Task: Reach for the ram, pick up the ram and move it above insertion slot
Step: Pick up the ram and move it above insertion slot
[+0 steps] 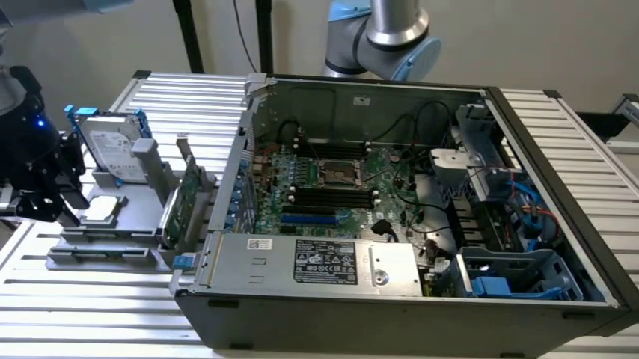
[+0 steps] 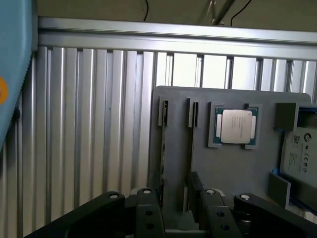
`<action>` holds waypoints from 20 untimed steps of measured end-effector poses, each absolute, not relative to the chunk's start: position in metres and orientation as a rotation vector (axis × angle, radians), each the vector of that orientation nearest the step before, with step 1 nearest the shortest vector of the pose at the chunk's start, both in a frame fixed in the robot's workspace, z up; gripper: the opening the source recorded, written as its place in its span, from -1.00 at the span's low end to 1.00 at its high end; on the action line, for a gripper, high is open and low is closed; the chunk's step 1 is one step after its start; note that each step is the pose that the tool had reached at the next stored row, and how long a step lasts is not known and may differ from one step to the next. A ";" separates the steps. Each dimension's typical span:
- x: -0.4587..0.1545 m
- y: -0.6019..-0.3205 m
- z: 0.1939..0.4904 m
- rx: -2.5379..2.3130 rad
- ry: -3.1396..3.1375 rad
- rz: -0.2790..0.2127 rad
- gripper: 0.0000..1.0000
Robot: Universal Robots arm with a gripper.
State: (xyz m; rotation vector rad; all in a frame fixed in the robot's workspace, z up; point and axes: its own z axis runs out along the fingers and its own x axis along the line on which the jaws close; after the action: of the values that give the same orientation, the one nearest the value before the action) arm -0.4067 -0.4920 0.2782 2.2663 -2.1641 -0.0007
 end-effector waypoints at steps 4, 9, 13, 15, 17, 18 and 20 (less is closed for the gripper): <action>-0.407 -0.492 0.271 2.266 -2.164 -0.001 -0.27; -0.407 -0.494 0.262 2.266 -2.164 -0.001 -0.27; -0.407 -0.497 0.255 2.266 -2.164 -0.001 -0.27; -0.407 -0.498 0.251 2.266 -2.164 -0.001 -0.27; -0.407 -0.499 0.247 2.266 -2.164 -0.001 -0.27; -0.407 -0.500 0.246 2.266 -2.164 -0.001 -0.27; -0.407 -0.501 0.242 2.266 -2.164 -0.001 -0.27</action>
State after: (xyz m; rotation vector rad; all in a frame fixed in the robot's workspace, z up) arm -0.4068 -0.5007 0.2419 2.2661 -2.1642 -0.0007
